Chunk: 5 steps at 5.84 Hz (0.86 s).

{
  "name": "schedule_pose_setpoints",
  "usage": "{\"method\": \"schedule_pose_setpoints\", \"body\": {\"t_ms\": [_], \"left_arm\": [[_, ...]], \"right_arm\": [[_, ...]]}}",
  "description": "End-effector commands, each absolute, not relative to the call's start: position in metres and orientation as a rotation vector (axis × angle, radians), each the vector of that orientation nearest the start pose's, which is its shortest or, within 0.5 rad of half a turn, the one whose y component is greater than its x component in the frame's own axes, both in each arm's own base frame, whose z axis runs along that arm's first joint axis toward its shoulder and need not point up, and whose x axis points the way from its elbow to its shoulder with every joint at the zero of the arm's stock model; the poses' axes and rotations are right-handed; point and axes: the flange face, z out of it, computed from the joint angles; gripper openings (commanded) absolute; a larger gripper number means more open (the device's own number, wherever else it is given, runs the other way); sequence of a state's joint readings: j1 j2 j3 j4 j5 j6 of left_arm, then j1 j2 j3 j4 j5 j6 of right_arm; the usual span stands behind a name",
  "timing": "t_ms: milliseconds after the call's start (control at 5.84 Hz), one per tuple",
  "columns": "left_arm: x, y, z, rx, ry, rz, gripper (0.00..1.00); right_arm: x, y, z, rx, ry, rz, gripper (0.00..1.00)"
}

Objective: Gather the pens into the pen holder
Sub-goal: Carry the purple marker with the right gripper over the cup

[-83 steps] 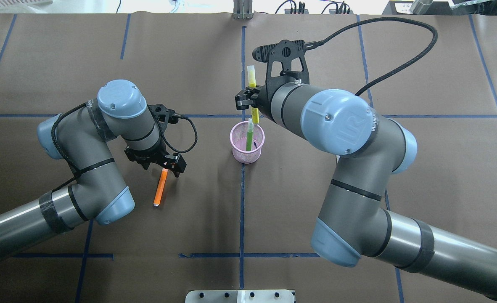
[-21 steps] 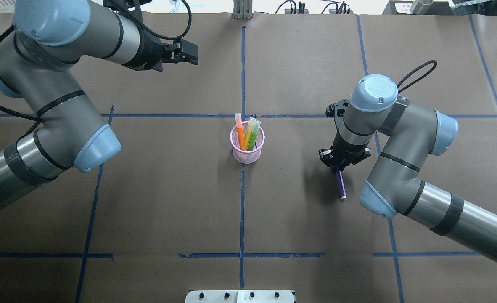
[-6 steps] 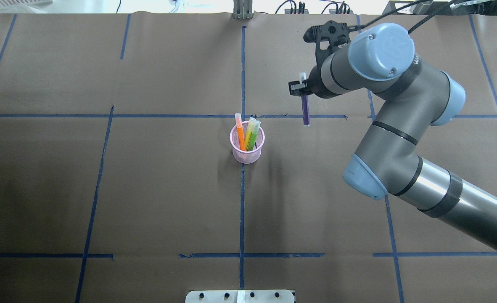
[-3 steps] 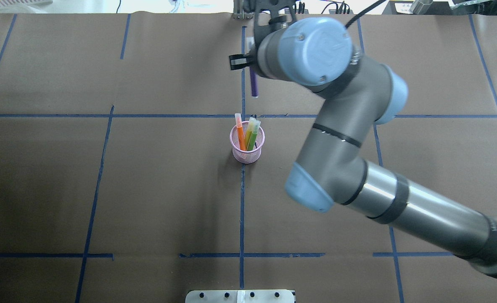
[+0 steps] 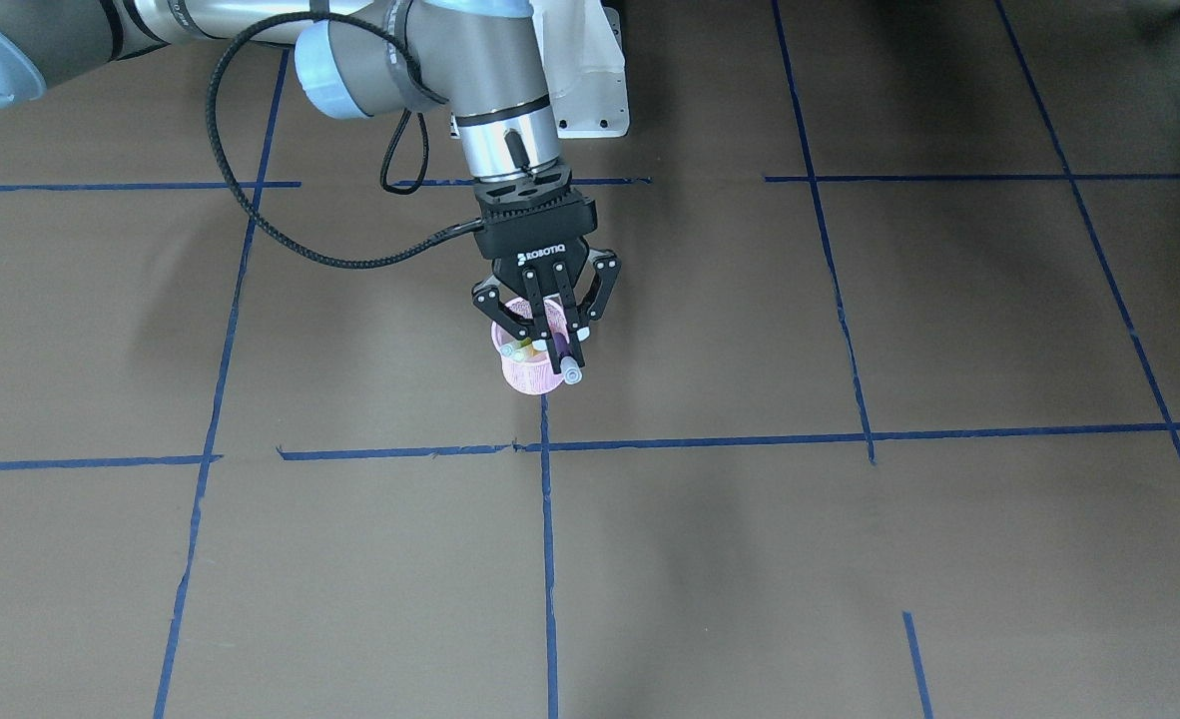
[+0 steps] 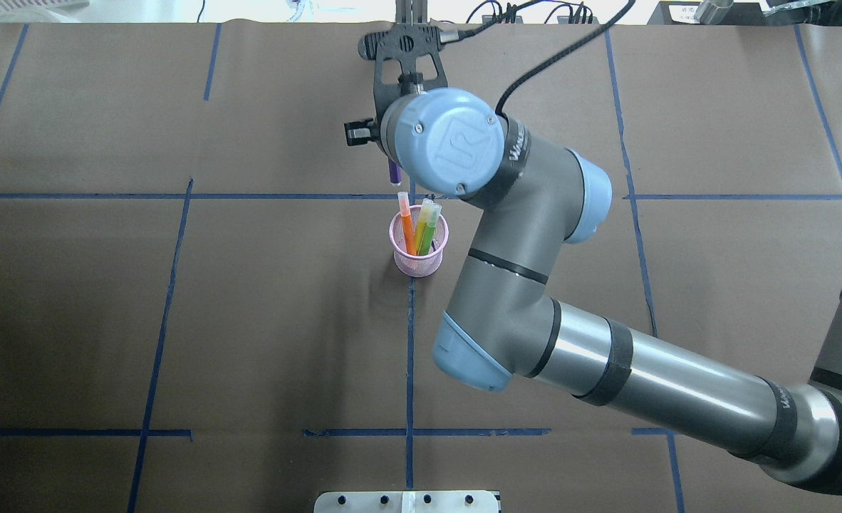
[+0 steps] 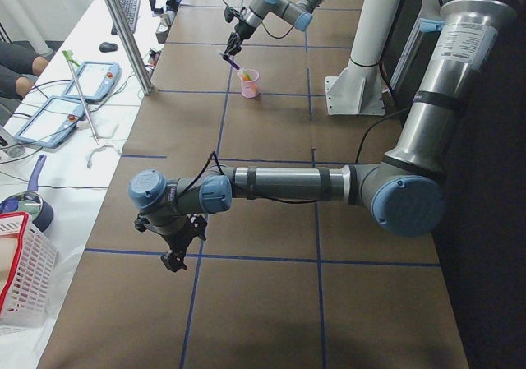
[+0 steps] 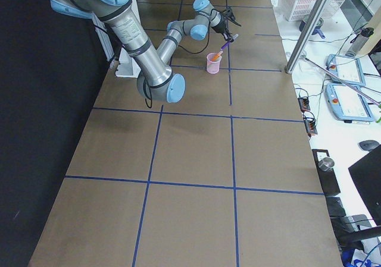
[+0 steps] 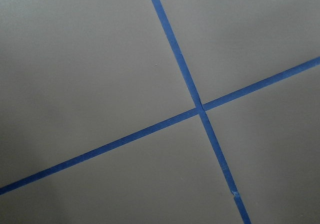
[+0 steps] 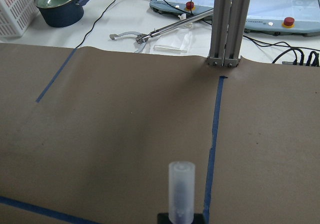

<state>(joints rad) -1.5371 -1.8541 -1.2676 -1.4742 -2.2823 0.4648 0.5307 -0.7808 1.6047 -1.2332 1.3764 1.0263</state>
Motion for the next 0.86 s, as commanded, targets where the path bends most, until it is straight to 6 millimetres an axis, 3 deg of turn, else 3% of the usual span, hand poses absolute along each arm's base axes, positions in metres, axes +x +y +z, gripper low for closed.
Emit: {"method": "schedule_pose_setpoints", "body": {"t_ms": [0, 343, 514, 685], "left_arm": [[-0.048, -0.604, 0.663, 0.047, 0.722, 0.436, 1.00], [-0.048, -0.602, 0.666, 0.039, 0.719, 0.433, 1.00], [-0.050, -0.579, 0.688, 0.012, 0.731, 0.426, 1.00], [-0.051, -0.544, 0.695, 0.009, 0.729, 0.418, 1.00]], "right_arm": [[-0.525, -0.478, 0.149, 0.746, -0.915, 0.097, 0.00], [-0.546, -0.454, 0.151, 0.736, -0.926, 0.082, 0.00], [-0.550, -0.447, 0.153, 0.732, -0.928, 0.074, 0.00], [-0.555, -0.442, 0.158, 0.734, -0.920, 0.080, 0.00]]}}
